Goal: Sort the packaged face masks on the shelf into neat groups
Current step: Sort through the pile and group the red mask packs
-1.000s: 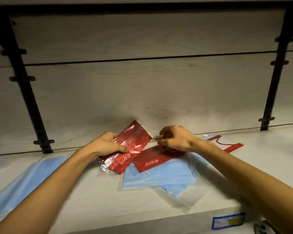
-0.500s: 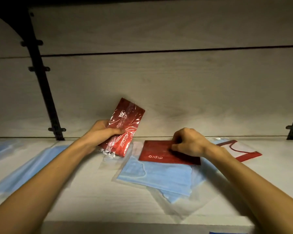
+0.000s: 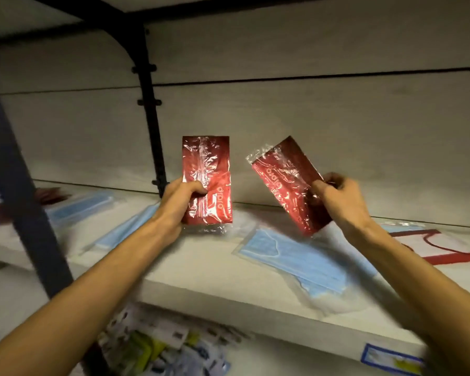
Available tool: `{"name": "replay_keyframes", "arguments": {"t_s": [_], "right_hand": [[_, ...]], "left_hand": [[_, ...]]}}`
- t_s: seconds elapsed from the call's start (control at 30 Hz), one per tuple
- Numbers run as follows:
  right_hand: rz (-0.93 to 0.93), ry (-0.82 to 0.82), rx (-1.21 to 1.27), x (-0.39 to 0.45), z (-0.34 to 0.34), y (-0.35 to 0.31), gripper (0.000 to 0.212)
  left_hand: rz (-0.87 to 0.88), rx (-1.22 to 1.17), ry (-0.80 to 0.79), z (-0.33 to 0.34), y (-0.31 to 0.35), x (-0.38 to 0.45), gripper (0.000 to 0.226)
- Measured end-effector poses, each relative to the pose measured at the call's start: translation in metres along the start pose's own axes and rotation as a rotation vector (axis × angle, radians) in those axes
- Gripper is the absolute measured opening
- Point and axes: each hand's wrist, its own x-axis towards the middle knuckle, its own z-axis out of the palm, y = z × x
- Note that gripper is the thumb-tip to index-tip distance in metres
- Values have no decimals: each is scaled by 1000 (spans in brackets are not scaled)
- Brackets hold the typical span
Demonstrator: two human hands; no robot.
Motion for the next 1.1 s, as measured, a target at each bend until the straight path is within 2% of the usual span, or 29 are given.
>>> {"name": "replay_keyframes", "arguments": {"t_s": [0.13,0.2,0.27,0.47,0.6,0.7,0.83,1.0,1.1], "right_hand": [[-6,-110,128,-32,39,-35,26],[15,-160,205,-50,60,-55,29],[18,-184,269,-72,82,-71,29],[26,-223,461,-158,160,-109,15],[47,-211,561,-221,212,-129,14],[43,-247,513,-261,254,-140,14],[81,-315,489,-297,303,-157,14],[84,-318,423,-305,351,-184,12],[91,-295,377,-299,379,-193,15]], "left_hand": [[-24,-98,44,-38,3,-20,22],[-36,-130,65,-62,5,-29,23],[-25,-119,56,-88,7,-40,16],[55,-9,-57,-179,20,-86,27],[32,36,-125,-258,33,-115,26],[-24,57,-151,-322,42,-128,29],[-121,-24,-102,-389,47,-131,32],[-161,179,36,-439,55,-124,28],[-157,207,101,-459,58,-111,32]]}}
